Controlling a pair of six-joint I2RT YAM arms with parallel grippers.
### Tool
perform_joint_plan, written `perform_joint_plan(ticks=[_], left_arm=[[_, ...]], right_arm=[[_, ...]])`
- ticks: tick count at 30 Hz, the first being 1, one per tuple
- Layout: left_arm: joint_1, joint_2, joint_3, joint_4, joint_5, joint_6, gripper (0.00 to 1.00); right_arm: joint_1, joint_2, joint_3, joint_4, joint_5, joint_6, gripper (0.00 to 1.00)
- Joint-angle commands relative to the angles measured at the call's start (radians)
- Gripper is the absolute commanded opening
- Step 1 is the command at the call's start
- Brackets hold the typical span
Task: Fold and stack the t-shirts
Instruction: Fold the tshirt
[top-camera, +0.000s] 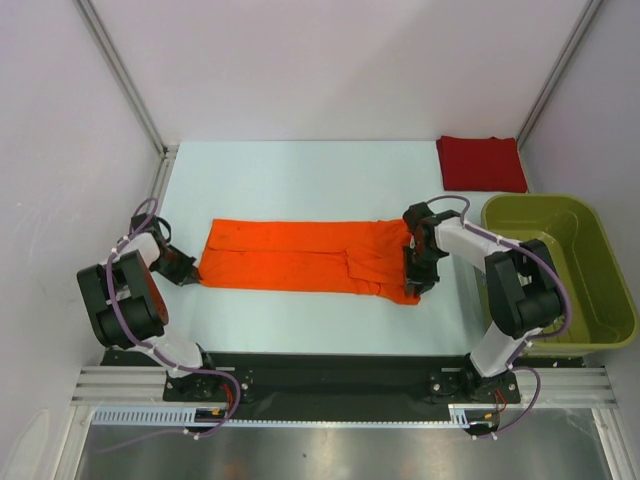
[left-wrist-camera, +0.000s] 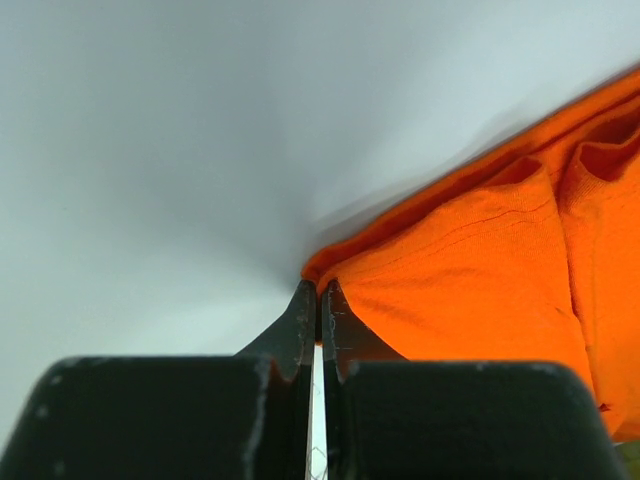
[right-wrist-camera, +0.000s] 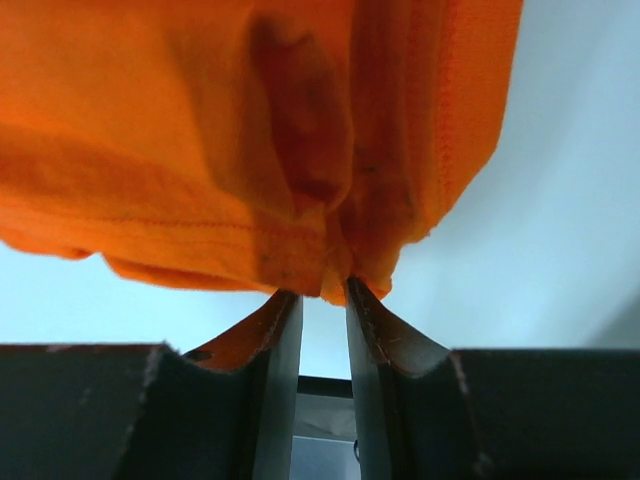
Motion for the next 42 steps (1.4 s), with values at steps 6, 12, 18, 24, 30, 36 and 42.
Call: perform_joint_plan(ticks=[6, 12, 18, 24, 30, 36, 42], left_arm=[[0.029, 0.018, -0.003, 0.052, -0.119, 0.046, 0.0], [0.028, 0.018, 0.002, 0.051, -0.128, 0.049, 0.0], [0.029, 0.021, 0.002, 0.049, -0.133, 0.051, 0.0], [0.029, 0.015, -0.004, 0.051, -0.129, 0.051, 0.0], [0.028, -0.001, -0.018, 0.057, -0.123, 0.046, 0.0], [0.028, 0.007, -0.027, 0.064, -0.11, 0.037, 0.0], [0.028, -0.004, -0.023, 0.057, -0.111, 0.046, 0.0]], right_arm=[[-0.024, 0.047, 0.092, -0.001, 0.111, 0.014, 0.02], [-0.038, 0.039, 0.126, -0.041, 0.195, 0.039, 0.0], [-0.07, 0.107, 0.159, -0.035, 0.215, 0.013, 0.0], [-0.072, 0.124, 0.21, -0.088, 0.216, -0.021, 0.09], [-0.072, -0.054, 0.131, -0.139, 0.148, 0.025, 0.36], [-0.07, -0.079, 0.023, -0.053, 0.045, 0.034, 0.34], [-0.058, -0.066, -0.025, 0.005, 0.03, 0.045, 0.41]])
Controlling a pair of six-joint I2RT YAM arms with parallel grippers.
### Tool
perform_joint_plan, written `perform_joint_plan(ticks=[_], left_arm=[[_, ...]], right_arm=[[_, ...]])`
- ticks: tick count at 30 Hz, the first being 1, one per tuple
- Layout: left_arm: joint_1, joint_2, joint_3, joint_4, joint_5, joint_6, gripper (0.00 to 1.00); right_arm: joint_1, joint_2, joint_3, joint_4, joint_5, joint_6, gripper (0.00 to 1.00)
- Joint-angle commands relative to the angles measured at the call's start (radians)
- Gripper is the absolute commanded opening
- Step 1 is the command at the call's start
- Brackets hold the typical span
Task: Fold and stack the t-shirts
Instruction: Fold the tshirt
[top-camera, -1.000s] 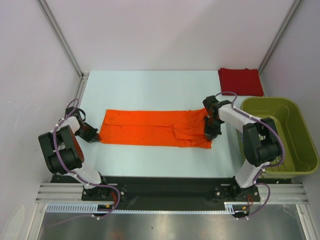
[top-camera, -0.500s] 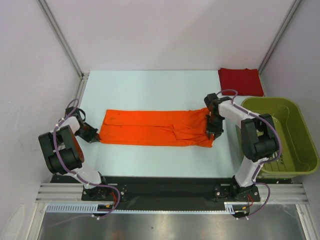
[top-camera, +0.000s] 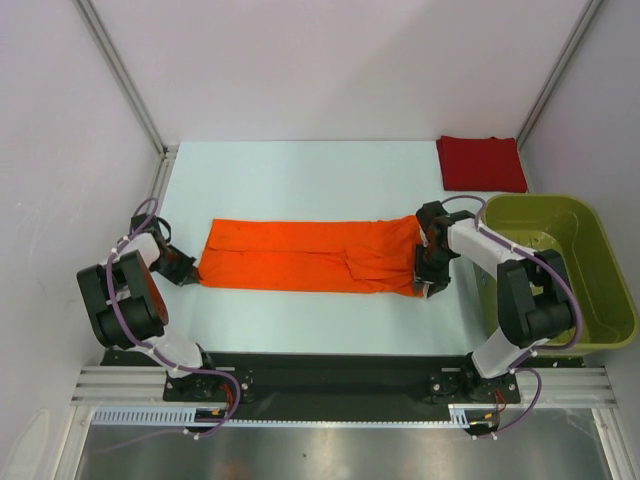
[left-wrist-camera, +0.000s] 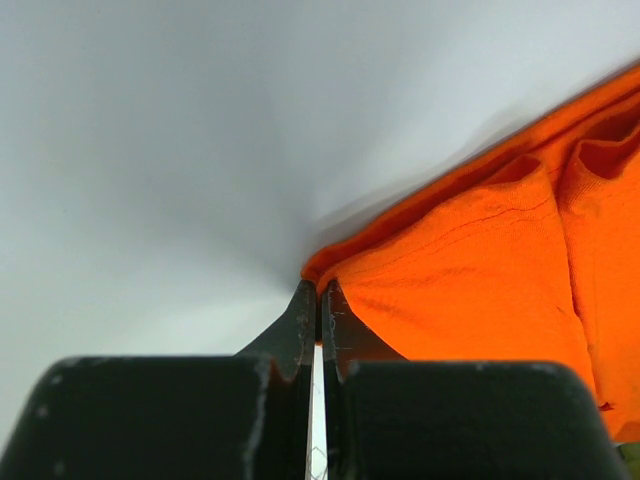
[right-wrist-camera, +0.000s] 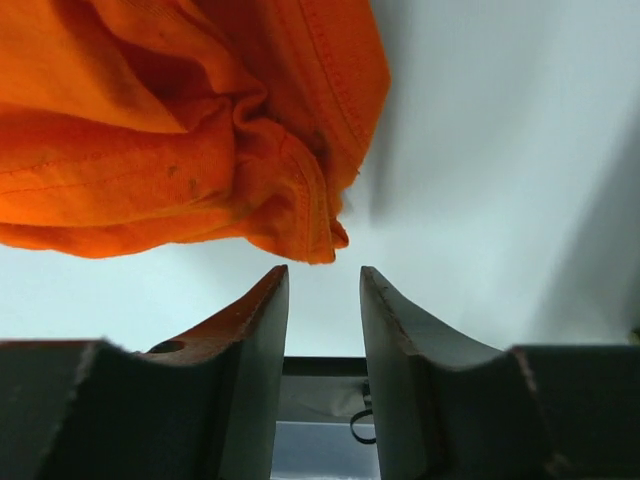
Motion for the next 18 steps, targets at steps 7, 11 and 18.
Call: perform_joint_plan(ticks=[7, 11, 18], left_arm=[[0.028, 0.005, -0.022, 0.058, -0.104, 0.035, 0.0], [0.029, 0.005, -0.019, 0.058, -0.102, 0.032, 0.0], [0.032, 0.002, -0.017, 0.055, -0.134, 0.039, 0.0]], right_arm=[[0.021, 0.079, -0.01, 0.111, -0.005, 0.013, 0.41], [0.034, 0.126, -0.008, 0.11, 0.042, 0.014, 0.28], [0.084, 0.147, 0.021, -0.054, 0.369, 0.096, 0.0]])
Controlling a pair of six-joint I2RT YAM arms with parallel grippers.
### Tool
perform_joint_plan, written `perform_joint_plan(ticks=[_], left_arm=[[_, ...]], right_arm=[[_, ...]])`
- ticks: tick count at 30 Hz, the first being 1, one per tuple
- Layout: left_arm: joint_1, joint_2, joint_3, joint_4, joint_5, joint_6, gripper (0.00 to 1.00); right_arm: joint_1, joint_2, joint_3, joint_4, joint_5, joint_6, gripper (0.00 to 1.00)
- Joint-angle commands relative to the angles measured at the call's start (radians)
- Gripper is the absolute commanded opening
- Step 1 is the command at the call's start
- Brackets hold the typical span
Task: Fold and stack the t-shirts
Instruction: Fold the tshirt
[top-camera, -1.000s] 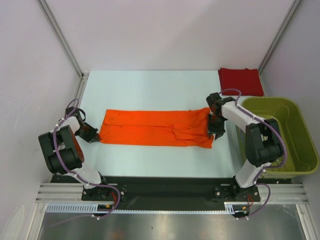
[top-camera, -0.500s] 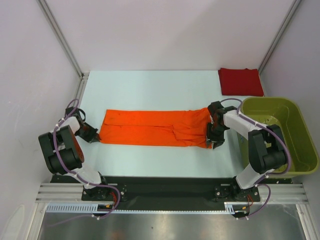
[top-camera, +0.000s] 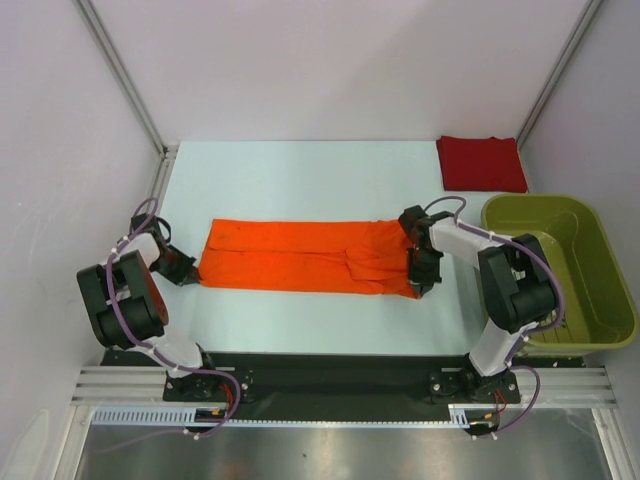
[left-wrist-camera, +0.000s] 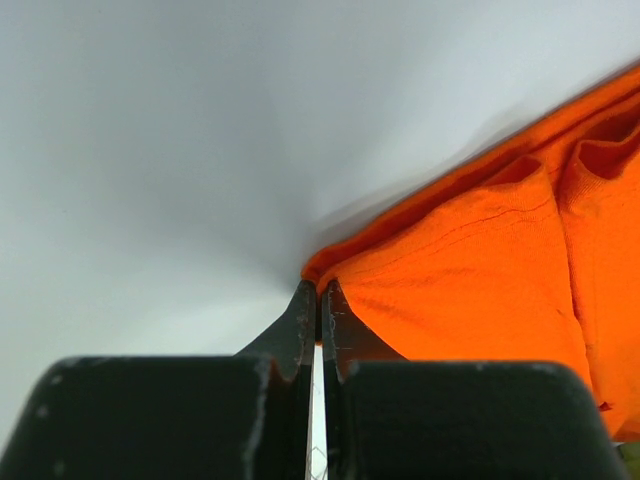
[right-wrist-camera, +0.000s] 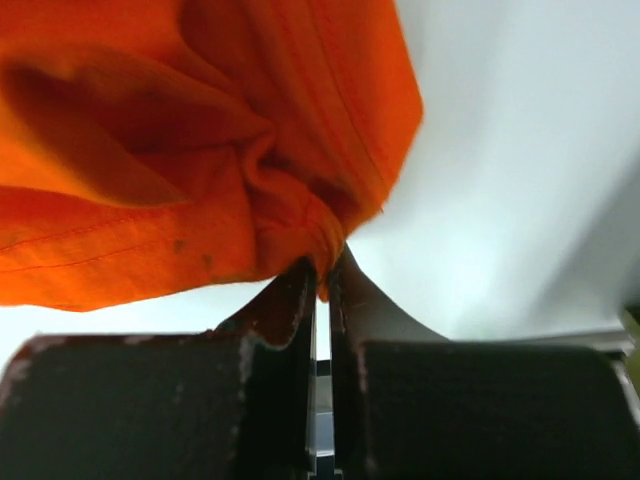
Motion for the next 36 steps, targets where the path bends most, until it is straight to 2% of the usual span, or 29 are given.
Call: perform_joint_plan(ticks=[1, 7, 15, 19, 23, 28, 36], left_arm=[[0.034, 0.002, -0.017, 0.055, -0.134, 0.039, 0.0], [0.037, 0.003, -0.02, 0.061, -0.134, 0.041, 0.0], [0.045, -0.029, -0.043, 0.044, -0.176, 0.049, 0.0], [0.043, -0.044, -0.097, 0.044, -0.145, 0.001, 0.0], [0.043, -0.072, -0.166, 0.079, -0.049, -0.05, 0.0], [0.042, -0.138, -0.224, 0.076, -0.019, -0.076, 0.0], [0.01, -0.199, -0.288, 0.053, 0.013, -0.082, 0.0]], right_arm=[[0.017, 0.02, -0.008, -0.099, 0.265, 0.045, 0.0], [0.0, -0.001, -0.057, -0.09, 0.324, 0.065, 0.0], [-0.088, -0.035, -0.042, -0.031, 0.276, 0.009, 0.0], [-0.088, -0.028, 0.027, -0.008, 0.261, -0.027, 0.02], [-0.091, 0.057, 0.098, -0.001, 0.221, -0.039, 0.09], [-0.109, 0.097, 0.168, 0.01, 0.215, -0.073, 0.09], [-0.161, 0.305, 0.406, 0.11, 0.383, -0.126, 0.07]])
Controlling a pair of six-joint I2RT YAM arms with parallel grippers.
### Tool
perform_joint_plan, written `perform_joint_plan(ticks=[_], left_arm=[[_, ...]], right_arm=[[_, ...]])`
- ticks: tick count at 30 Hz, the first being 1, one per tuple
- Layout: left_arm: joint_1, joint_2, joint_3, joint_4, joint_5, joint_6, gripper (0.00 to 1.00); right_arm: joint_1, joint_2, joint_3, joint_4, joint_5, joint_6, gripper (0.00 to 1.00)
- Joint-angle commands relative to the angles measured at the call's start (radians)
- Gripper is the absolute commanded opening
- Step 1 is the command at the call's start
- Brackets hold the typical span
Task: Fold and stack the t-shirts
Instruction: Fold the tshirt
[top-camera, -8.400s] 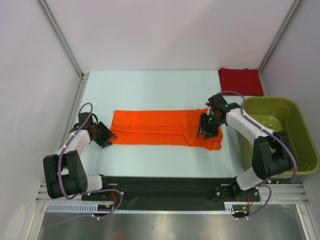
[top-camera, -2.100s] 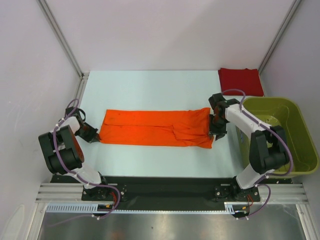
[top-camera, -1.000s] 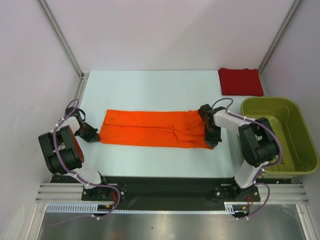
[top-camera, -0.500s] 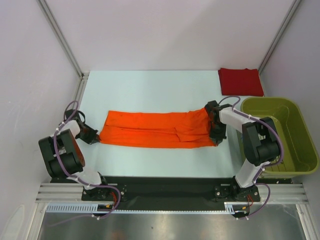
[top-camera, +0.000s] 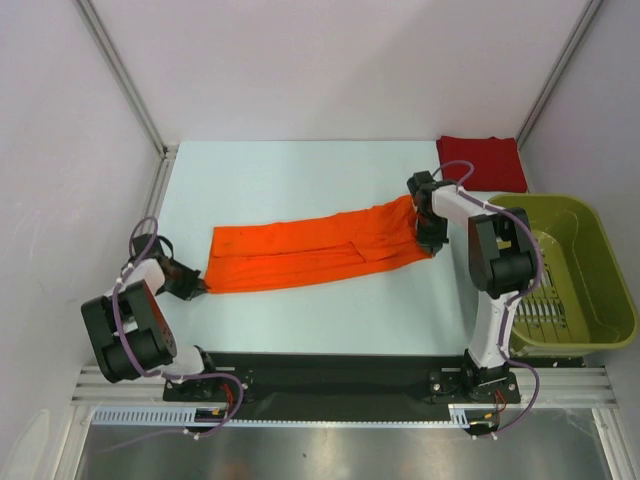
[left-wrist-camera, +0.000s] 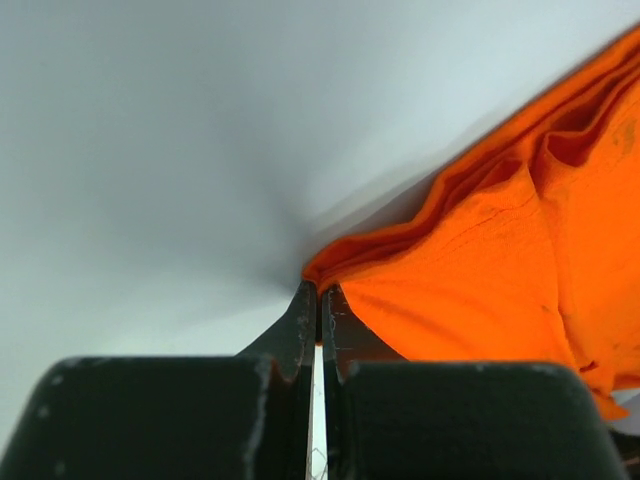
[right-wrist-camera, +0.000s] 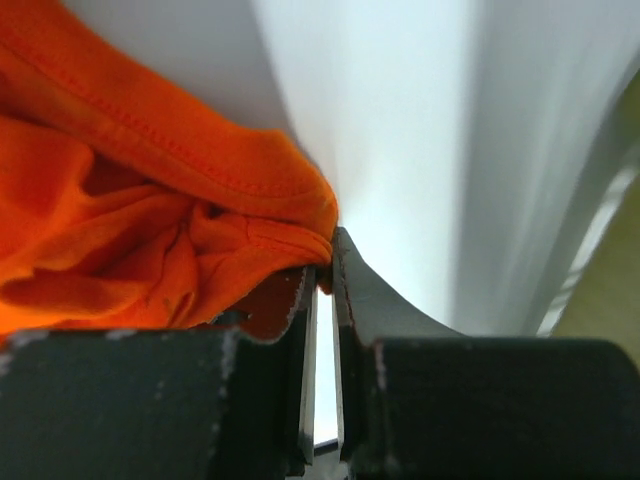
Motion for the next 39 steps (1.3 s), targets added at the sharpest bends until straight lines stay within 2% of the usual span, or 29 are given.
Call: perform_joint_plan(ticks=[1, 5, 8, 9, 11, 12, 17, 18, 20, 22, 24, 26, 28, 30, 33, 35, 37, 39], left_arm=[[-0.03, -0.027, -0.073, -0.063, -0.069, 0.005, 0.0], [-0.113, -0.09, -0.125, -0.065, -0.08, -0.009, 0.0], [-0.234, -0.16, -0.15, -0.086, -0.126, -0.037, 0.0], [-0.323, -0.177, -0.144, -0.097, -0.141, -0.061, 0.0], [-0.412, -0.213, -0.136, -0.126, -0.179, -0.089, 0.0], [-0.502, -0.237, -0.137, -0.135, -0.187, -0.116, 0.0], [-0.743, -0.329, -0.196, -0.191, -0.215, -0.242, 0.0], [-0.836, -0.349, -0.234, -0.186, -0.215, -0.305, 0.0], [-0.932, -0.4, -0.275, -0.143, -0.197, -0.409, 0.0], [-1.076, -0.418, -0.315, -0.102, -0.166, -0.481, 0.0], [-1.218, -0.408, -0.312, -0.062, -0.149, -0.563, 0.0], [-1.297, -0.35, -0.276, -0.039, -0.144, -0.578, 0.0], [-1.383, -0.3, -0.198, -0.048, -0.152, -0.566, 0.01], [-1.437, -0.242, -0.138, -0.048, -0.144, -0.531, 0.06], [-1.471, -0.242, -0.114, -0.011, -0.103, -0.491, 0.17], [-1.485, -0.266, -0.11, 0.022, -0.072, -0.447, 0.33], [-1.492, -0.314, -0.095, 0.024, -0.051, -0.404, 0.43], [-1.491, -0.358, -0.053, -0.016, -0.036, -0.333, 0.49]], right_arm=[[-0.036, 0.097, 0.152, 0.113, 0.17, -0.063, 0.07], [-0.03, 0.183, 0.308, 0.202, 0.193, -0.123, 0.06], [-0.026, 0.276, 0.414, 0.245, 0.187, -0.151, 0.07], [-0.026, 0.301, 0.483, 0.262, 0.173, -0.158, 0.07], [-0.021, 0.376, 0.554, 0.274, 0.162, -0.174, 0.08], [-0.02, 0.4, 0.624, 0.277, 0.156, -0.188, 0.08], [-0.003, 0.532, 0.821, 0.271, 0.132, -0.247, 0.09], [0.008, 0.575, 0.856, 0.253, 0.144, -0.255, 0.09], [0.013, 0.6, 0.928, 0.26, 0.144, -0.289, 0.11], [0.014, 0.624, 0.976, 0.266, 0.121, -0.307, 0.15], [0.014, 0.661, 1.025, 0.262, 0.1, -0.327, 0.16], [0.025, 0.687, 1.101, 0.26, 0.102, -0.359, 0.18], [0.028, 0.694, 1.102, 0.291, 0.104, -0.36, 0.21], [0.029, 0.695, 1.097, 0.32, 0.106, -0.393, 0.22], [0.025, 0.695, 1.109, 0.339, 0.113, -0.406, 0.24], [0.023, 0.686, 1.125, 0.332, 0.113, -0.406, 0.29], [0.02, 0.669, 1.139, 0.322, 0.118, -0.395, 0.39], [0.019, 0.623, 1.131, 0.29, 0.116, -0.38, 0.43]])
